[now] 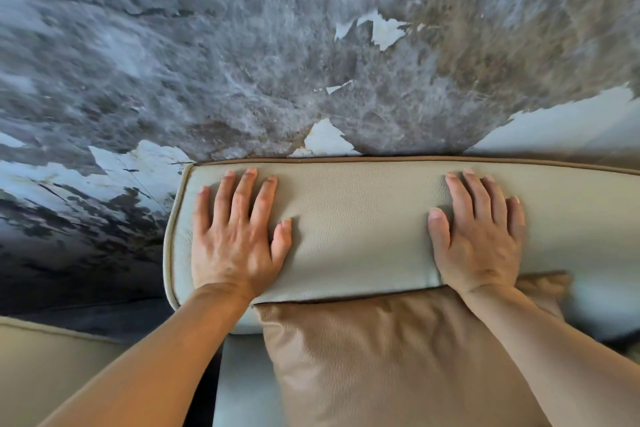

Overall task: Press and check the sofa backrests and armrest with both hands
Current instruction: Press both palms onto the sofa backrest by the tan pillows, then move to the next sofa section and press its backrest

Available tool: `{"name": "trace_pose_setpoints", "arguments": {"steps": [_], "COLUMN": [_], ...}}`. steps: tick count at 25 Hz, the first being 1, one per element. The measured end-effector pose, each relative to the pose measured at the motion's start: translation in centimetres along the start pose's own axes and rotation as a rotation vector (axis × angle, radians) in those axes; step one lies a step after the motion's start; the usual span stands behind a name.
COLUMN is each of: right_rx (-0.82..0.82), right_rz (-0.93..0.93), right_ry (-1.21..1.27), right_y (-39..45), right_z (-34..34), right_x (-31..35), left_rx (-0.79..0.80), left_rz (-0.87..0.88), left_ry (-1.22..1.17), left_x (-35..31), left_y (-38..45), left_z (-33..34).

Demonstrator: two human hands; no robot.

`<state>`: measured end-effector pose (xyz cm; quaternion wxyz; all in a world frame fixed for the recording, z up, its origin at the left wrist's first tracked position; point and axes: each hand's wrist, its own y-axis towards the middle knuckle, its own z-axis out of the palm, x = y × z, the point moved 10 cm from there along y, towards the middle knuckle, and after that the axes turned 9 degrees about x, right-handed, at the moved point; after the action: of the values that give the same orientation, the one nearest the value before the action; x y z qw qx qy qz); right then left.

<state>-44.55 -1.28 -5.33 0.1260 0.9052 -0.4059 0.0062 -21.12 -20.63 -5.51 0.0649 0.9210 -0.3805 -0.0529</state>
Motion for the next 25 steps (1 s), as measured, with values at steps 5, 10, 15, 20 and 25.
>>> {"name": "trace_pose_setpoints", "arguments": {"steps": [5, 10, 15, 20, 25], "right_rx": [0.325, 0.646, 0.795, 0.785, 0.726], "right_rz": [0.043, 0.054, 0.019, -0.017, 0.028], "right_ry": [-0.021, -0.047, -0.086, -0.103, 0.0], "right_y": [-0.9, -4.6, -10.3, -13.6, -15.6], "right_z": [1.4, 0.2, -4.9, -13.1, -22.1], "right_x": [-0.1, 0.5, 2.0, 3.3, 4.5], "left_rx": [0.16, 0.476, 0.639, 0.687, 0.595], "left_rz": [-0.046, -0.142, -0.233, -0.168, -0.216], "left_ry": [-0.048, -0.21, -0.273, -0.167, -0.213], "left_x": [0.4, 0.6, 0.6, 1.2, 1.7], "left_y": [-0.6, -4.0, -9.1, -12.9, -15.4], "left_z": [0.1, 0.6, -4.3, -12.4, -20.7]}}
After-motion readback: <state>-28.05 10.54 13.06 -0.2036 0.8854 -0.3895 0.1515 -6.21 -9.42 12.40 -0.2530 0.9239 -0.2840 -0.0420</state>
